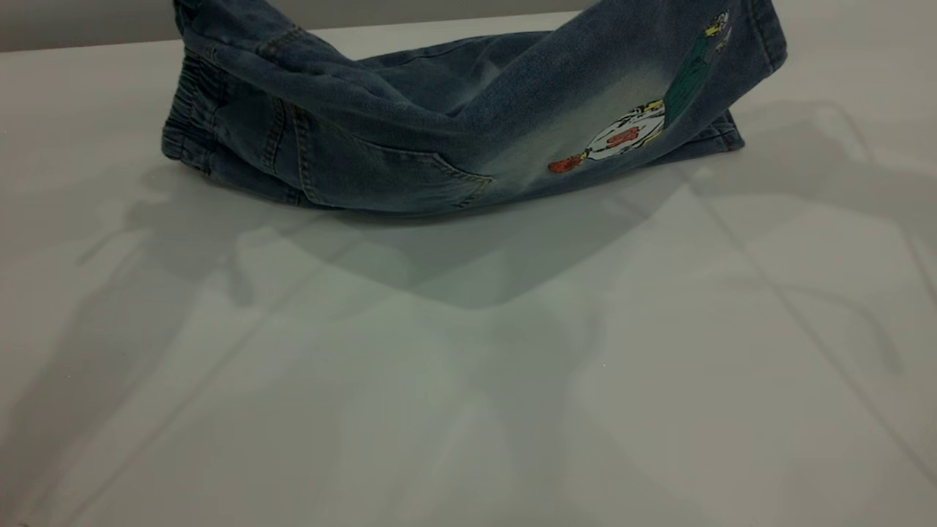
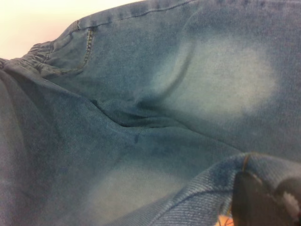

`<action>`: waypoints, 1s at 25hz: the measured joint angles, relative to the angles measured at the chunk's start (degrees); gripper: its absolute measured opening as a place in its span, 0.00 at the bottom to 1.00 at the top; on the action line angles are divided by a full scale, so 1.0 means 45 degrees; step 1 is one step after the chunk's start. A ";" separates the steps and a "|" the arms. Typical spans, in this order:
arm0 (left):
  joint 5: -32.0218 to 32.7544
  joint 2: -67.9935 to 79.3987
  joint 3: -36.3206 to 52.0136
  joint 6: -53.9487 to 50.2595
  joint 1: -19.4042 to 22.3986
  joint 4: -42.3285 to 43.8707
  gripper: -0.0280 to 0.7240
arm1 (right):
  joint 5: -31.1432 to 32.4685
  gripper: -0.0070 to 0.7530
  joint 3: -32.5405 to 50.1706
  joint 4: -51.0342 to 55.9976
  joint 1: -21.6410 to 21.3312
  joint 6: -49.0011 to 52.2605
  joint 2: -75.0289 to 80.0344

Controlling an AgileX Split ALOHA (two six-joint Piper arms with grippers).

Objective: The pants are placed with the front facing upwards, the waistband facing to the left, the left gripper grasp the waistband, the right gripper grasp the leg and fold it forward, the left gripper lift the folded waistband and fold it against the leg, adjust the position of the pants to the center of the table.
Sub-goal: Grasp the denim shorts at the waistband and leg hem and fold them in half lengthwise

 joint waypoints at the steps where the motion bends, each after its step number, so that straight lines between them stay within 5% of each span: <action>1: -0.0078 0.0000 0.0000 -0.0014 0.0000 0.0000 0.12 | -0.0012 0.03 -0.0034 0.0016 0.0000 0.0000 0.0034; 25: -0.0422 0.1829 -0.2185 -0.0312 0.0171 0.0094 0.12 | 0.0475 0.03 -0.3425 0.0016 0.0000 0.0215 0.3605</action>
